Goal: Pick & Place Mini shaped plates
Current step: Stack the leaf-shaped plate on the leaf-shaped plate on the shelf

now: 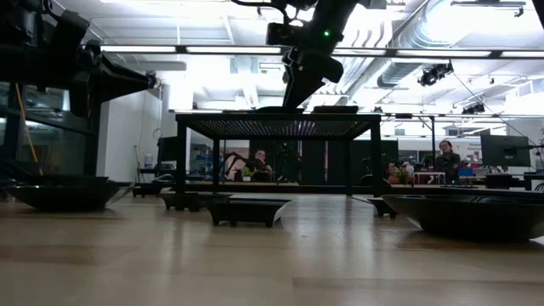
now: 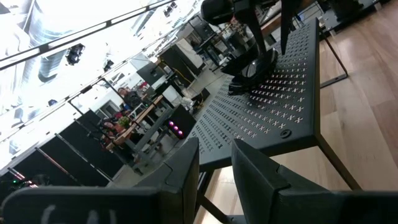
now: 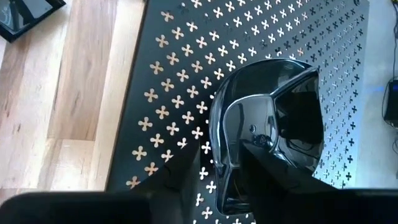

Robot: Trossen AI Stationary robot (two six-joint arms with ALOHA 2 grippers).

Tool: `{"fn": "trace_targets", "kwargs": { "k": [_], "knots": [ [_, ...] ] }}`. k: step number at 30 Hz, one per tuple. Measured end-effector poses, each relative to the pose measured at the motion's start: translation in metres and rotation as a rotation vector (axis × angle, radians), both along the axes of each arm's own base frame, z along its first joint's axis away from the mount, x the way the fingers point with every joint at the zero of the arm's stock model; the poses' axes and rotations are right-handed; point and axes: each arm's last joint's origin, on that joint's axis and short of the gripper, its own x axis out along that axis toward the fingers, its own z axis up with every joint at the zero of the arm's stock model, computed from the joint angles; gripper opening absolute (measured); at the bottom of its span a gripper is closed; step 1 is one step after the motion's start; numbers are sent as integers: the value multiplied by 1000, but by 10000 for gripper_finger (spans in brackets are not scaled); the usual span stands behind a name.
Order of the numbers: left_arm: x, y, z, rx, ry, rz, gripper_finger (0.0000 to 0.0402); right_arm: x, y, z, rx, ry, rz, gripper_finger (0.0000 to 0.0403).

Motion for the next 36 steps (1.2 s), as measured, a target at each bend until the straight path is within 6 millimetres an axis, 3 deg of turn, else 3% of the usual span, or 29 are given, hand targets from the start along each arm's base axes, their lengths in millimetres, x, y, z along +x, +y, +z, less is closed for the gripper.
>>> {"fn": "trace_targets", "kwargs": {
  "k": [9, 18, 30, 36],
  "knots": [
    [0, 0, 0, 0, 0, 0, 92, -2, 0, 7, 5, -10, -11, 145],
    [0, 0, 0, 0, 0, 0, 92, -3, 5, 40, 24, -32, -33, 158],
    [0, 0, 0, 0, 0, 0, 92, -18, 29, 87, 52, 17, -14, 153],
    [0, 0, 0, 0, 0, 1, 92, -27, 38, 97, 62, 67, -9, 150]
  ]
}}
